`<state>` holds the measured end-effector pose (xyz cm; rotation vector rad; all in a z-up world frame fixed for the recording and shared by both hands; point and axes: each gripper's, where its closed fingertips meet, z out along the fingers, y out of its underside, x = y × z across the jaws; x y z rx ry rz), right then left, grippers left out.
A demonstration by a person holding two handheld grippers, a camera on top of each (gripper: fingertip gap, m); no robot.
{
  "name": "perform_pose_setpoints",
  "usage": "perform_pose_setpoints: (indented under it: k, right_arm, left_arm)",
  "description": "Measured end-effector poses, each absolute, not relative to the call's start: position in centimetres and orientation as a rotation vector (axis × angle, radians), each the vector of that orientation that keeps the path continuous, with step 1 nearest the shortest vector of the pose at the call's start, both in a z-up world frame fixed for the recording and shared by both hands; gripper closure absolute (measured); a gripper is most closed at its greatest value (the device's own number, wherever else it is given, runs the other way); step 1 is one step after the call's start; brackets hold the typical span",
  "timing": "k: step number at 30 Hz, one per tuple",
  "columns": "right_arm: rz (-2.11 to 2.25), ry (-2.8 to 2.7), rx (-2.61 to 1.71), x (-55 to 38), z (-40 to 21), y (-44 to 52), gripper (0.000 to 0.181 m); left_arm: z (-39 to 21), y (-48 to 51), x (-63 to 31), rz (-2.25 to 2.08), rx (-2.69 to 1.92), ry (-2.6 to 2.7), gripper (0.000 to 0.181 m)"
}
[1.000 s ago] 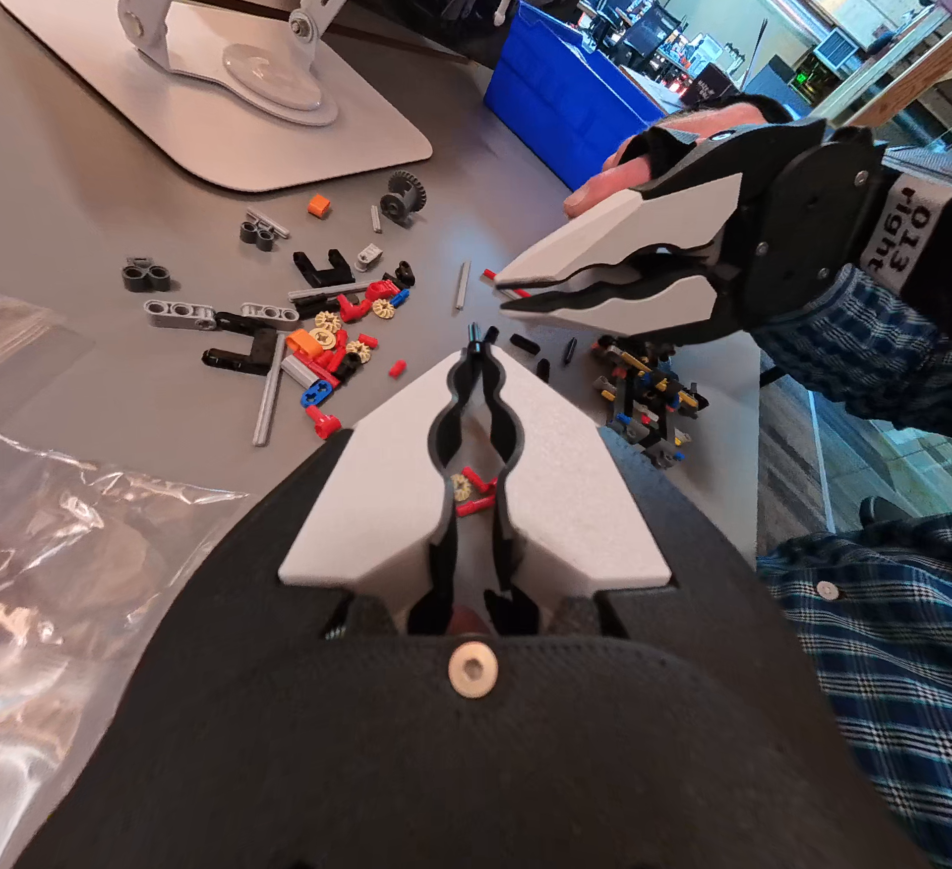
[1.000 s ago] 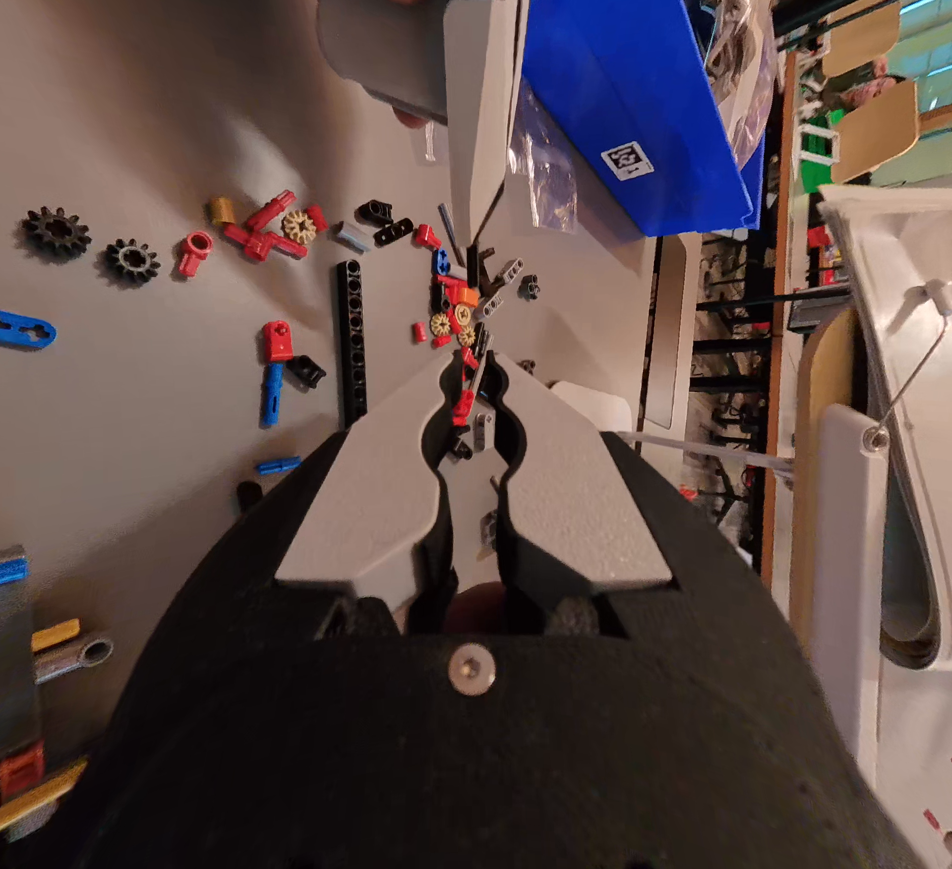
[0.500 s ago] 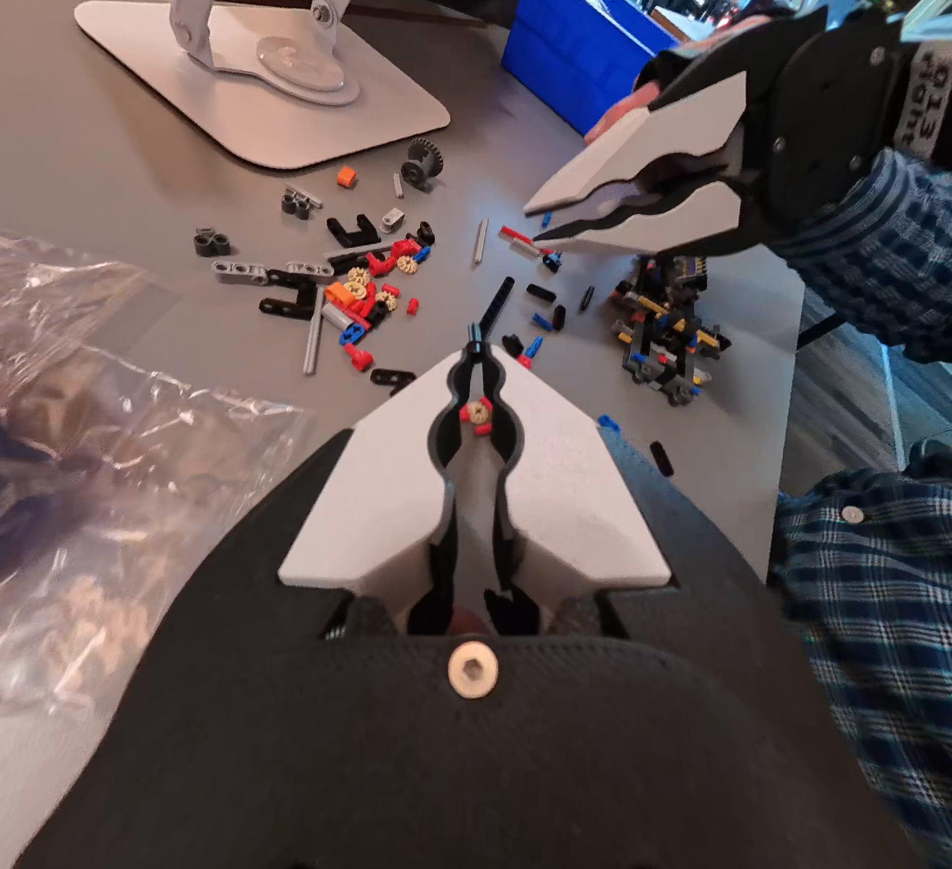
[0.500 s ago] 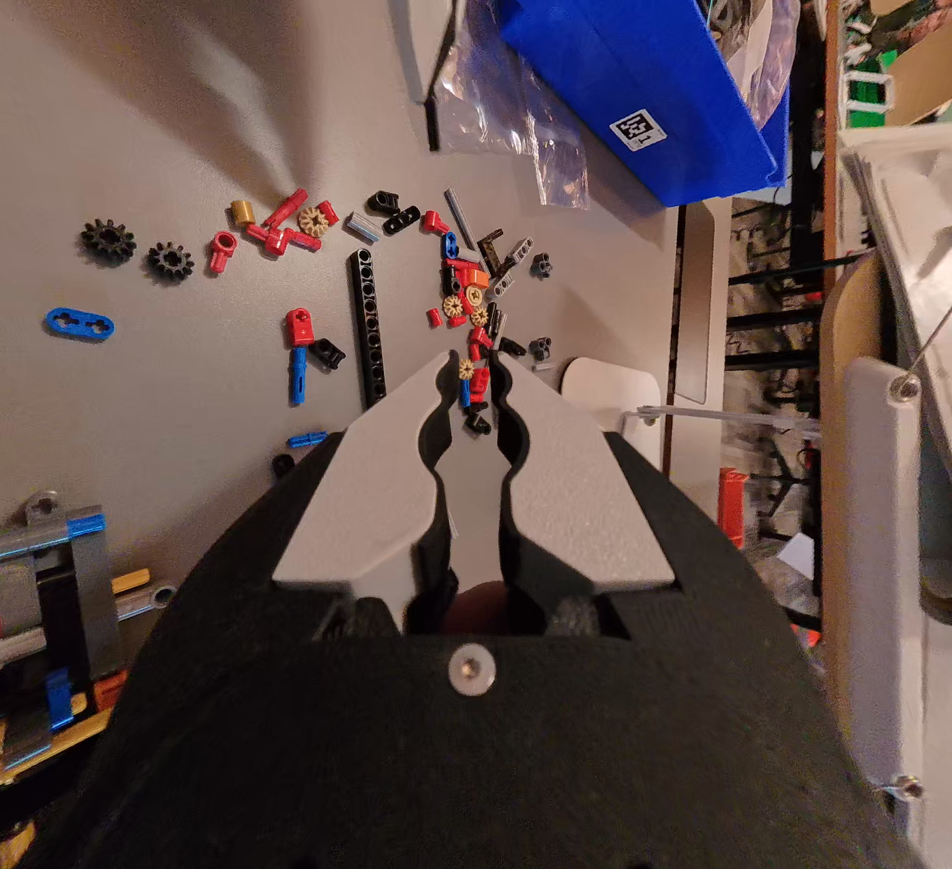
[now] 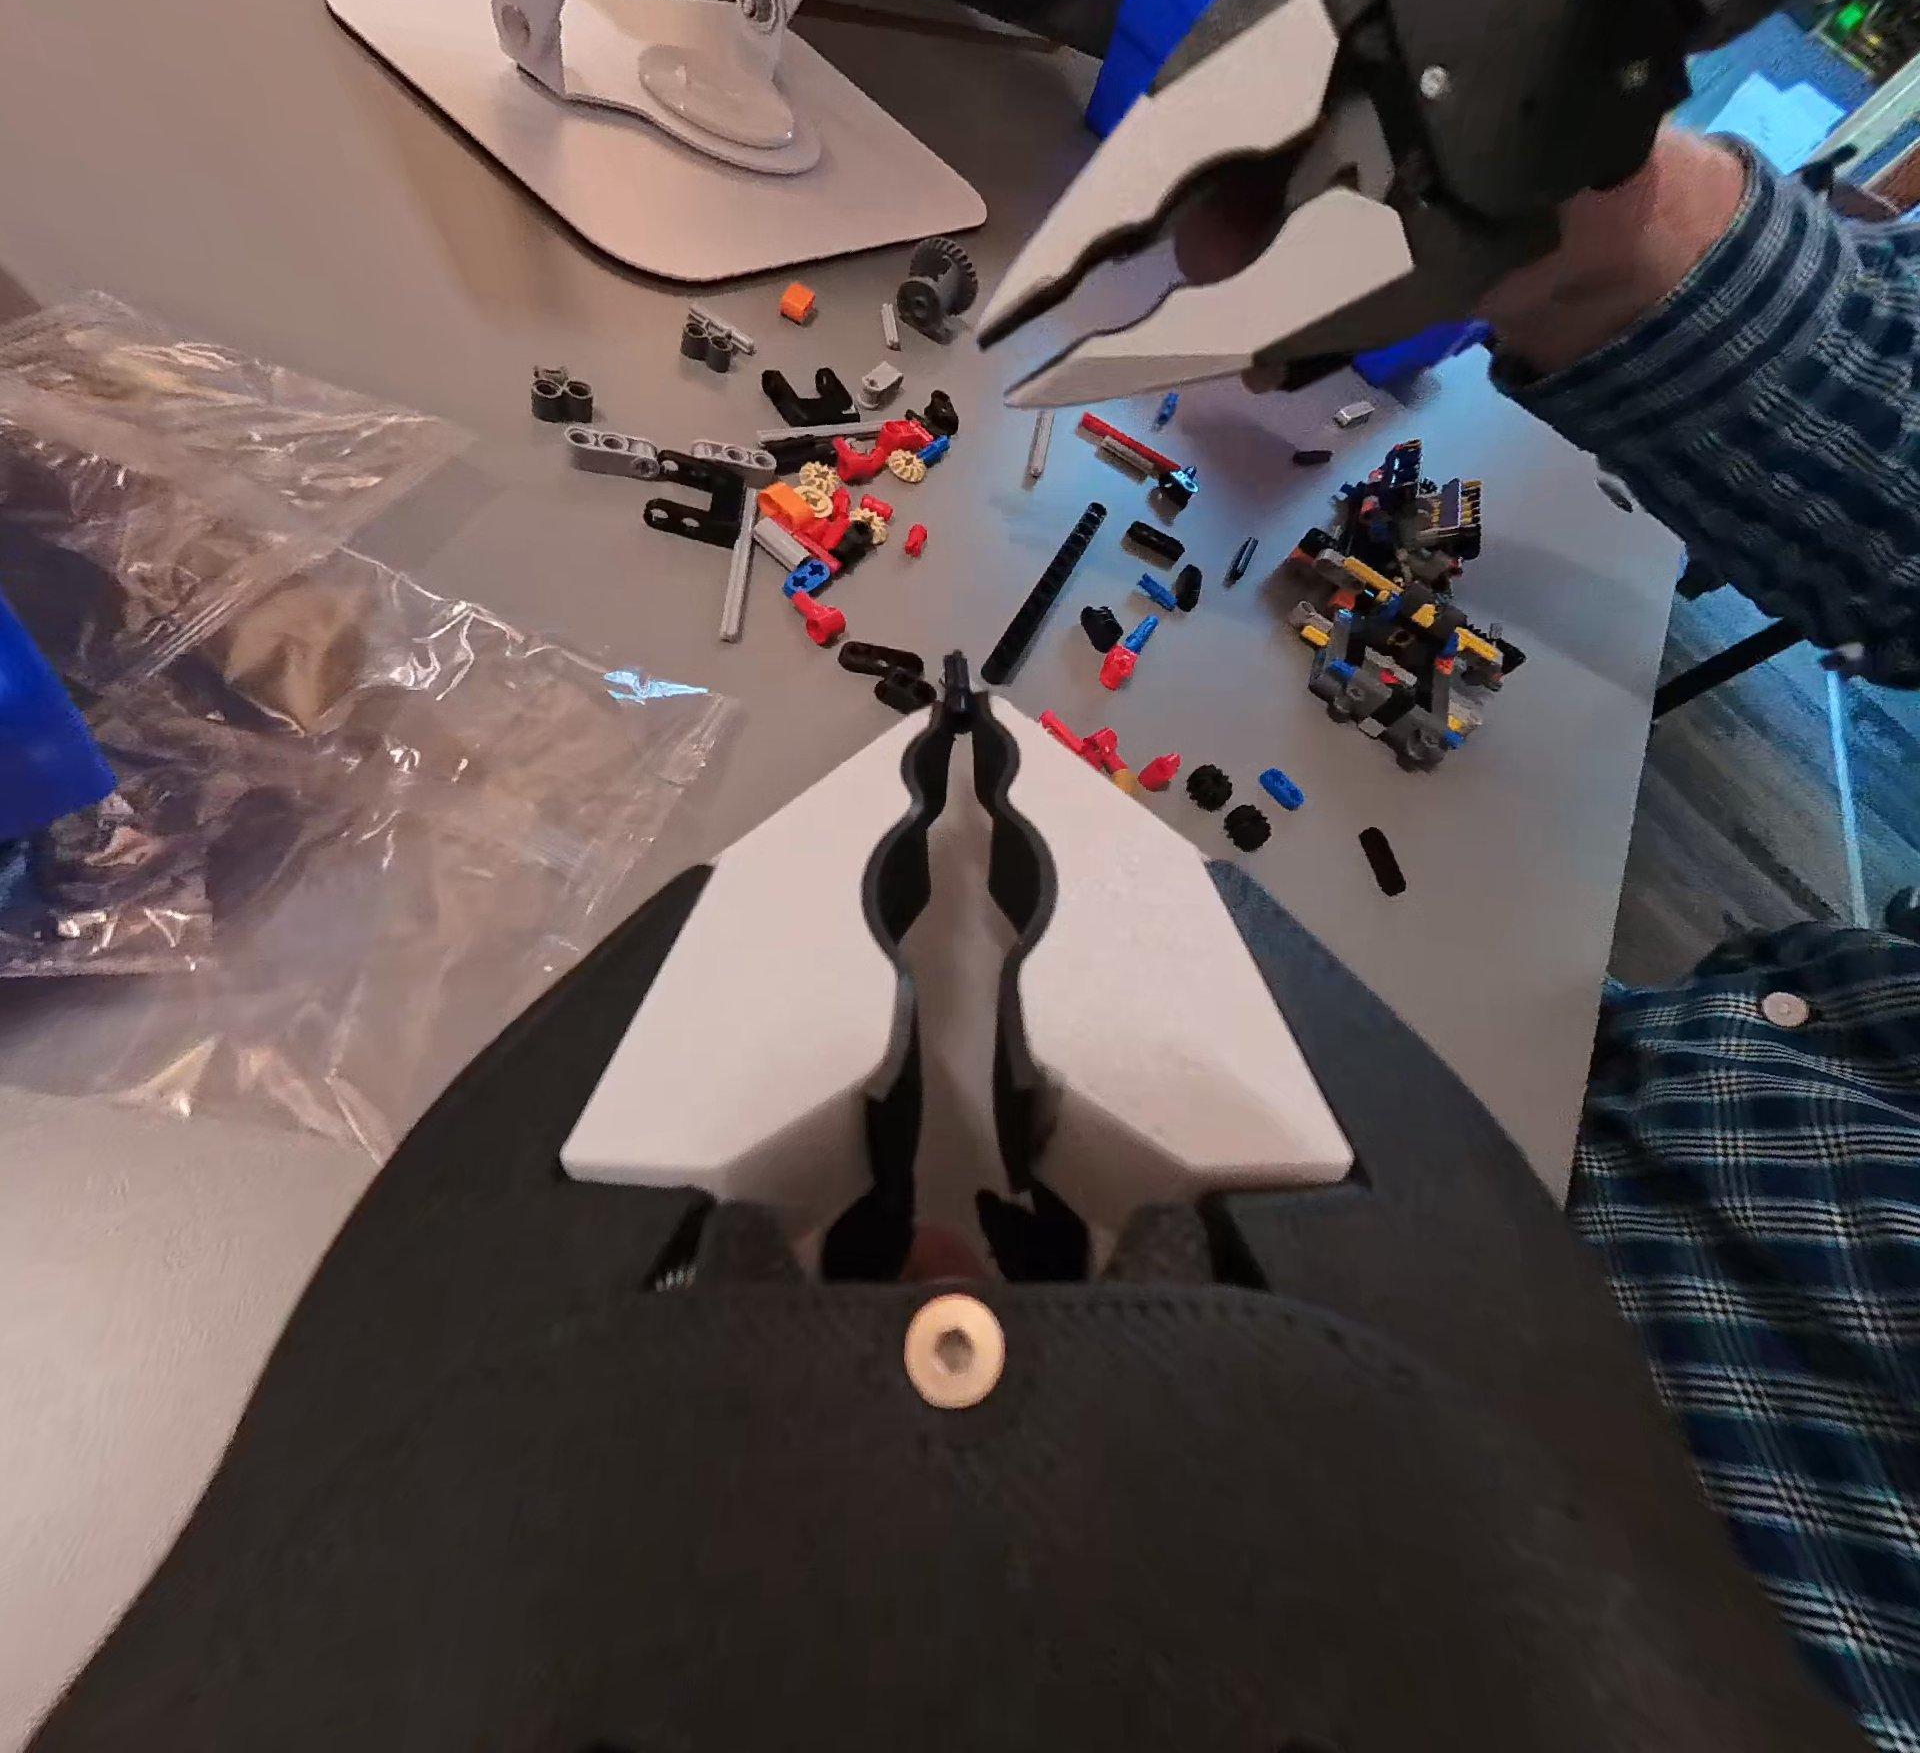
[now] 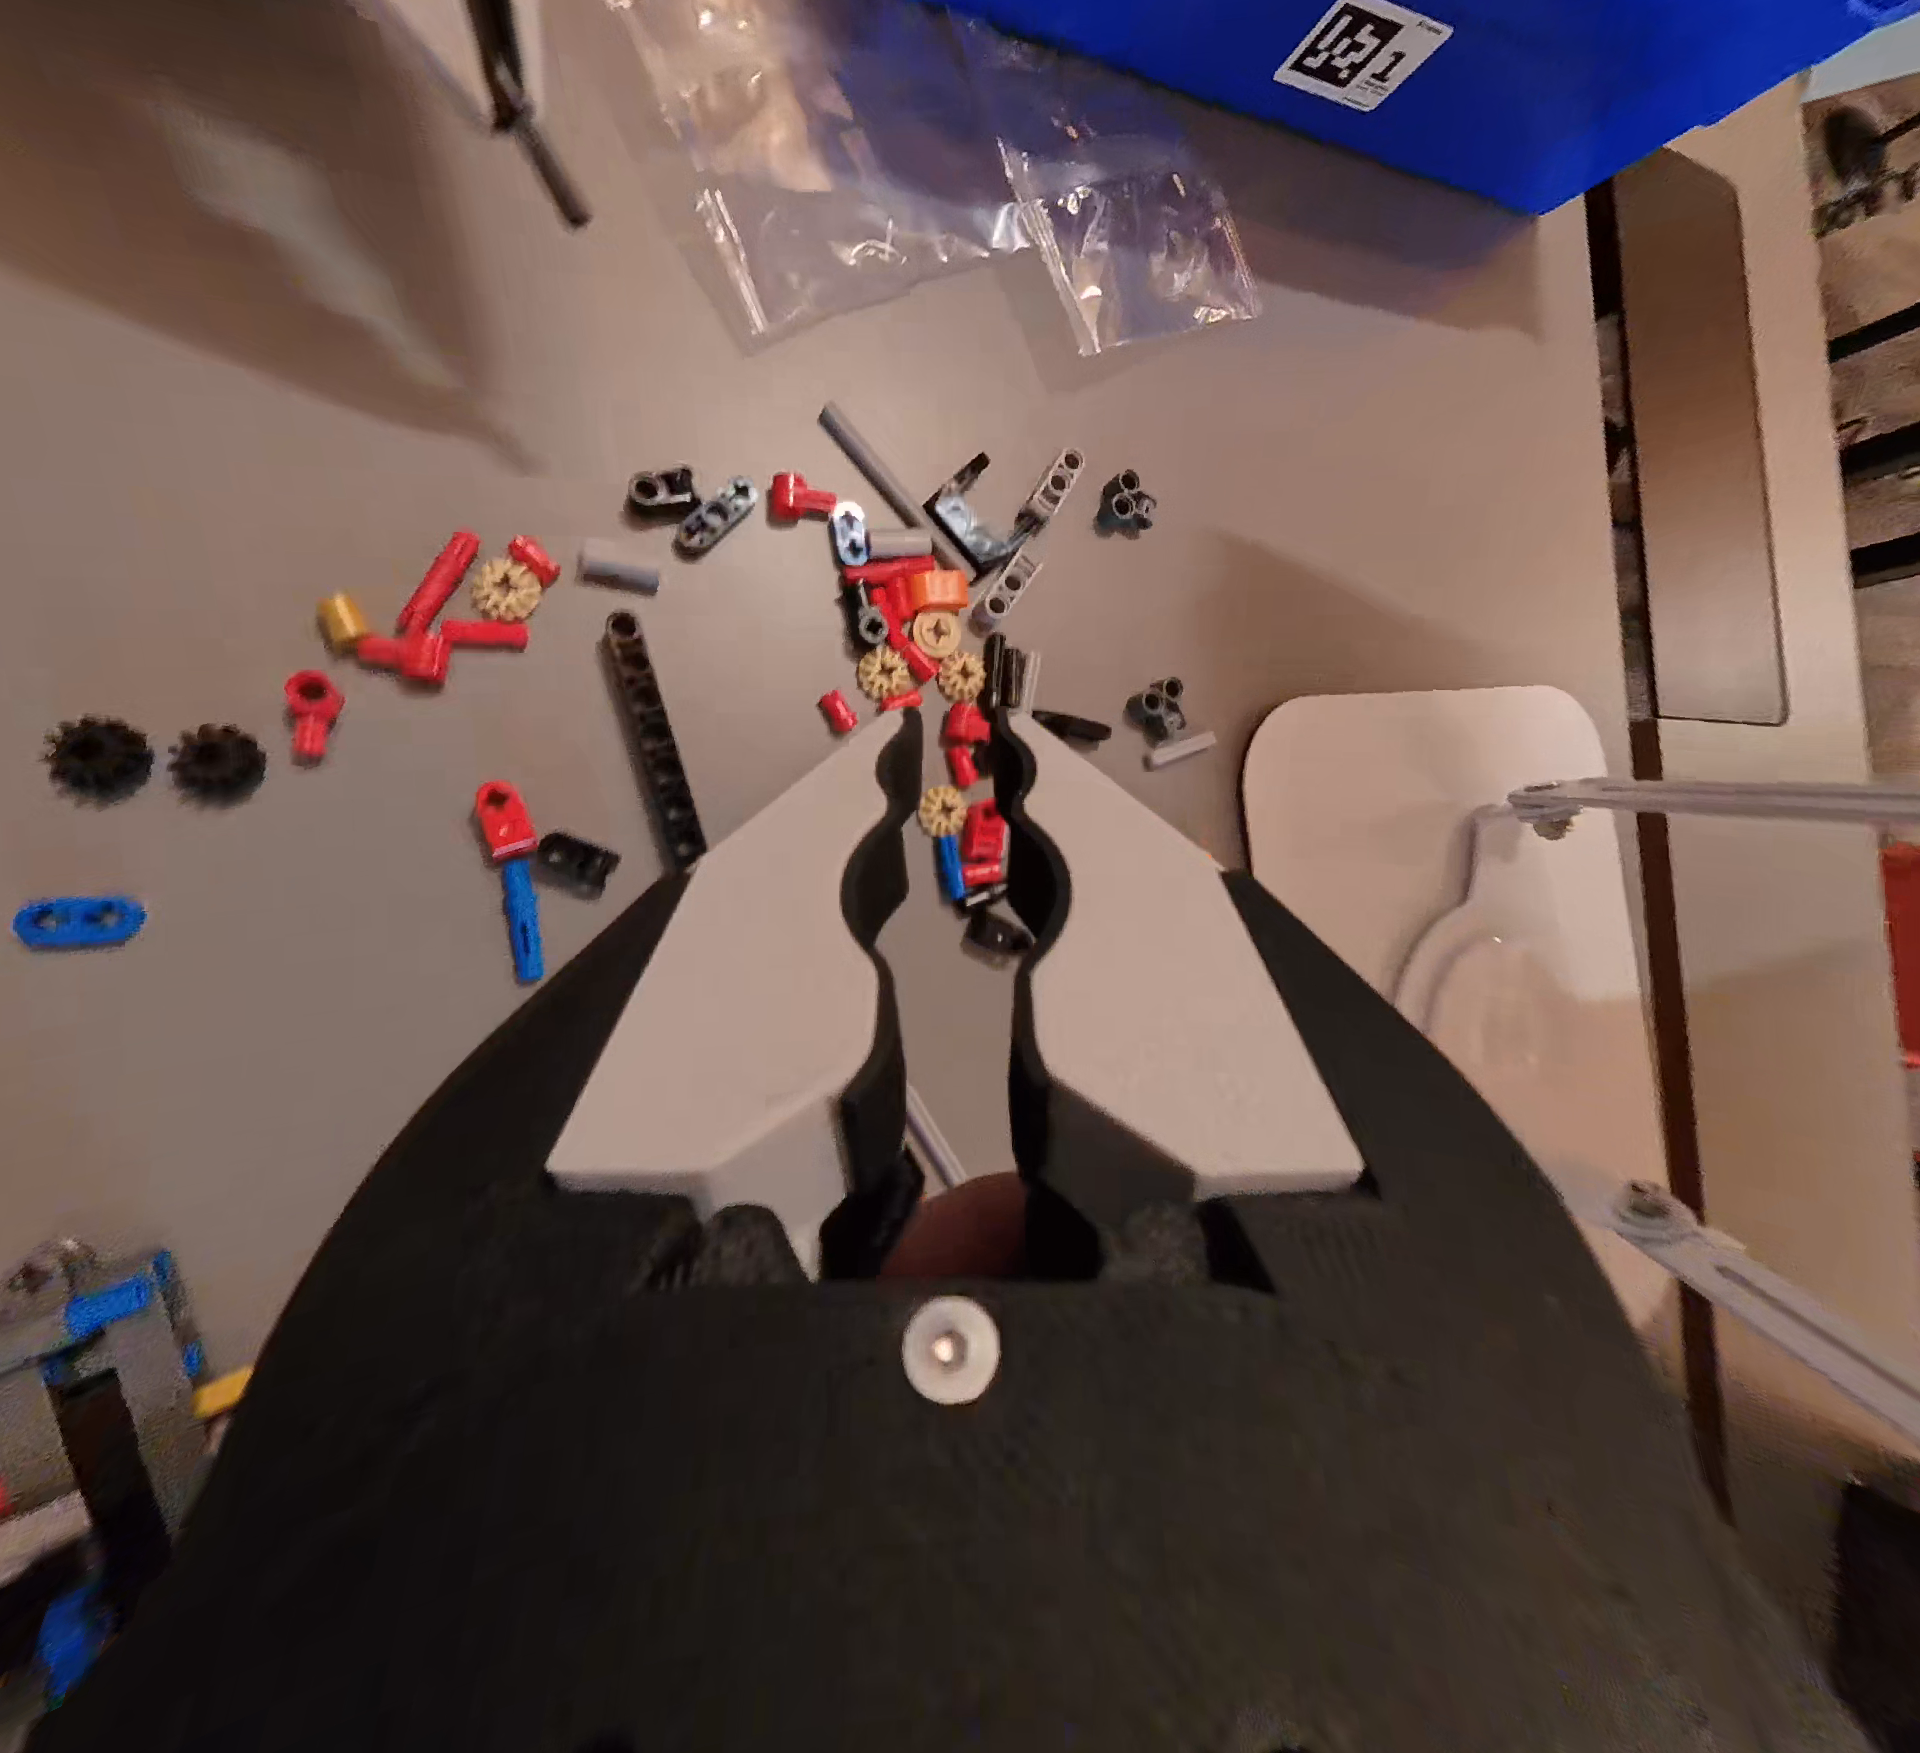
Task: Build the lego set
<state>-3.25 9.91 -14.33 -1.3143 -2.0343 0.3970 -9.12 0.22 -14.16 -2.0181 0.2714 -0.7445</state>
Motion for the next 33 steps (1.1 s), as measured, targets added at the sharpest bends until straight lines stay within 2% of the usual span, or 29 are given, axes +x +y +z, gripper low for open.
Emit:
perform_pose_setpoints:
  k: [6, 13, 23, 31, 33]
  right_arm:
    - [0.433, -2.079, -1.393, -5.9, -15.2, 11.0, 0.170]
    - [0.493, -2.276, -1.293, -5.9, -16.5, 7.7, 0.176]
    - [0.502, -2.378, -1.227, -7.1, -19.1, 3.6, 0.163]
    - [0.534, -2.373, -1.249, -7.7, -19.2, 3.3, 0.168]
    - [0.565, -2.375, -1.281, -7.7, -19.2, 3.1, 0.163]
  left_arm:
    - [-14.4, 0.3, -9.2, -0.775, -2.016, 0.255, 0.179]
    - [-14.5, 0.4, -9.3, -0.822, -2.019, 0.228, 0.179]
    - [-14.3, 0.3, -9.3, -0.859, -2.007, 0.222, 0.179]
    - [-14.3, 0.2, -9.2, -0.868, -2.001, 0.231, 0.179]
    - [-14.3, 0.2, -9.2, -0.868, -2.002, 0.230, 0.179]
